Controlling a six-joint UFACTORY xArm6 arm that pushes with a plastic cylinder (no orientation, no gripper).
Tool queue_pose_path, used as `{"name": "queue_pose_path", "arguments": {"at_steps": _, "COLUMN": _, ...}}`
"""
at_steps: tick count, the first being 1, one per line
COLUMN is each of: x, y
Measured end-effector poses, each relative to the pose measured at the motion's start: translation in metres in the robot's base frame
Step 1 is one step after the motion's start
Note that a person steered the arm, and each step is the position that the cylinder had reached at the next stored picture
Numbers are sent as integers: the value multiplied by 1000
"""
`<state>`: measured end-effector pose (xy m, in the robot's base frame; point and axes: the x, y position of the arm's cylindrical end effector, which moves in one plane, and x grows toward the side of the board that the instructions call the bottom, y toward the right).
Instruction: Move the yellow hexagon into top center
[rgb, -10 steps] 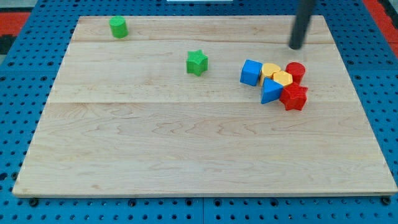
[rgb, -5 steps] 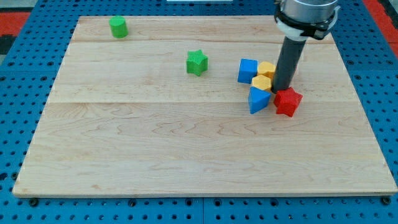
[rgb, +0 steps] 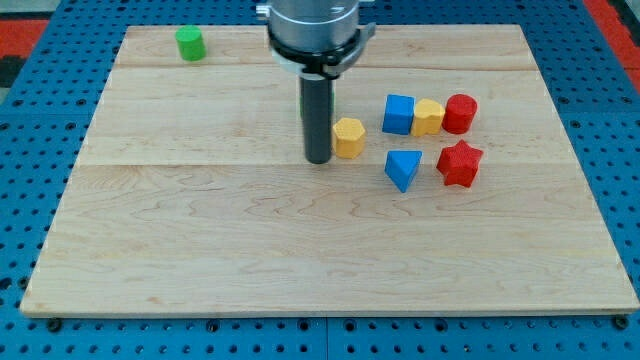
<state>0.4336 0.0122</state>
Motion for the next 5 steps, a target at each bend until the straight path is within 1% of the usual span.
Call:
{"name": "queue_pose_path", "arguments": {"at_steps": 1, "x": 40, "y": 14}}
{"name": "queue_pose_path", "arguments": {"at_steps": 2, "x": 34, "y": 24}}
{"name": "queue_pose_path", "arguments": {"at_steps": 3, "x": -14, "y": 24}}
{"name": "queue_pose_path", "arguments": {"at_steps": 5, "x": -89, "y": 28}}
